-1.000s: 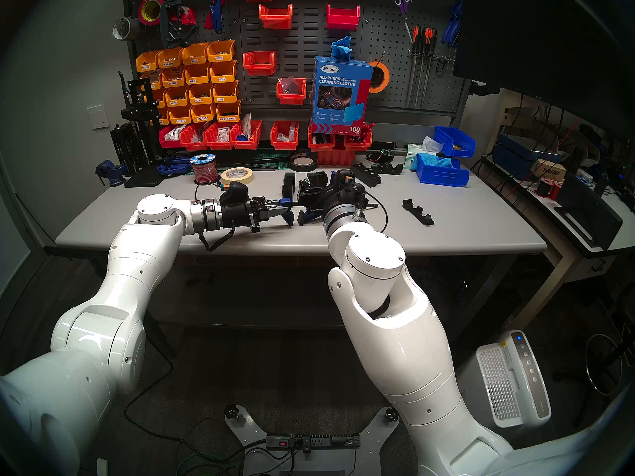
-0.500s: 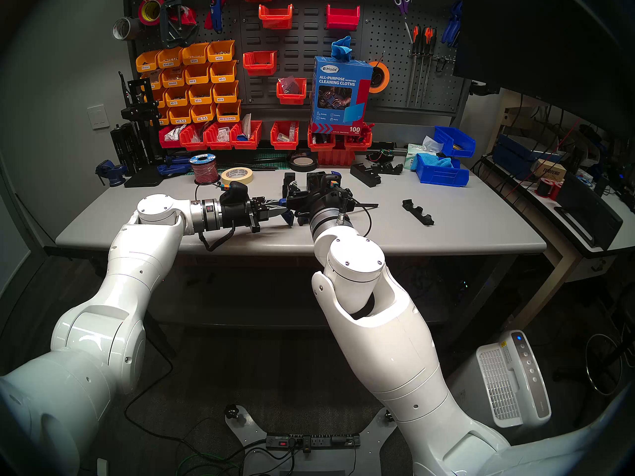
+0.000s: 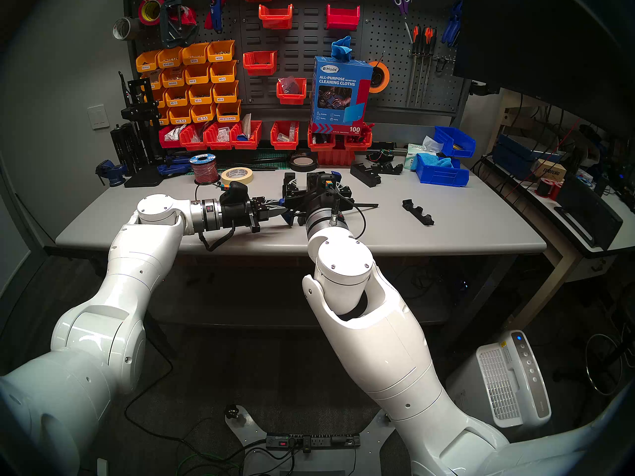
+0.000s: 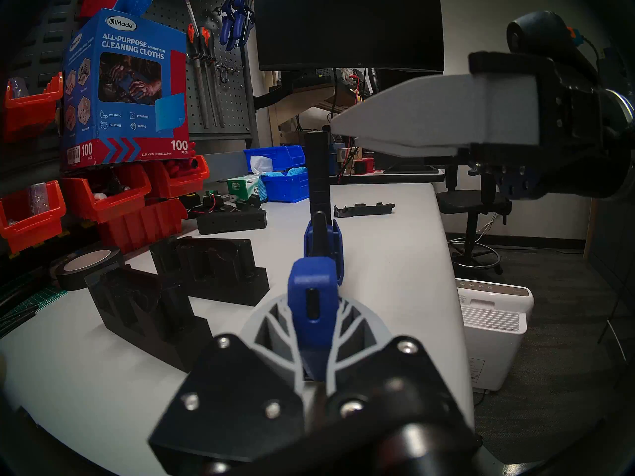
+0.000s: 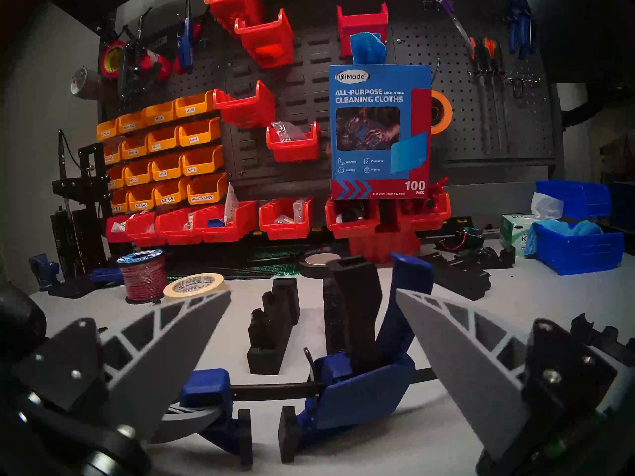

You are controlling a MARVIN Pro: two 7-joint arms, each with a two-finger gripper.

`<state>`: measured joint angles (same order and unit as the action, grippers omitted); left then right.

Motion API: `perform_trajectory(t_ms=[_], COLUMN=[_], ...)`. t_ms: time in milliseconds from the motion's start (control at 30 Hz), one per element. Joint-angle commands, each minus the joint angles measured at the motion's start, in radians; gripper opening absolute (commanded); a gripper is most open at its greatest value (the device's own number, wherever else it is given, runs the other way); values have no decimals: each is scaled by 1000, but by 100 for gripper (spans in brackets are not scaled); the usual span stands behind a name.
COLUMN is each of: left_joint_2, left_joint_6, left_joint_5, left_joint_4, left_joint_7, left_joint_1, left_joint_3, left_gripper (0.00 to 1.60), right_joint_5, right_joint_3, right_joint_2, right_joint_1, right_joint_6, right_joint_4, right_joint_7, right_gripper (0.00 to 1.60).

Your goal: Clamp the two 3D printed pieces together with the clamp

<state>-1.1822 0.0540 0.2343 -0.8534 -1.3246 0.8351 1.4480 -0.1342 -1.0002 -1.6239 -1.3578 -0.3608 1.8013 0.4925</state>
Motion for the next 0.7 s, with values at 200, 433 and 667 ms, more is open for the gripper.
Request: perform_trajectory(t_ms=[200,433,667], left_joint_2=[-1,-1,-1], left_joint_6=[3,3,3], left_joint_5=[8,8,8], left_joint_4=[-17,-17,-17], left_joint_7=[2,2,2], left_joint_1=[-33,-33,-33], left_joint_3=[12,12,12], left_gripper=[0,0,0], right_joint_5=[44,55,56], right_joint_3=[11,16,19], right_joint_2=[8,16,20], right_joint_1=[22,10,7], right_joint_6=[-11,-22,-25], right_joint_4=[79,94,84], right_joint_7=[36,57,69], right_gripper=[160,160,160])
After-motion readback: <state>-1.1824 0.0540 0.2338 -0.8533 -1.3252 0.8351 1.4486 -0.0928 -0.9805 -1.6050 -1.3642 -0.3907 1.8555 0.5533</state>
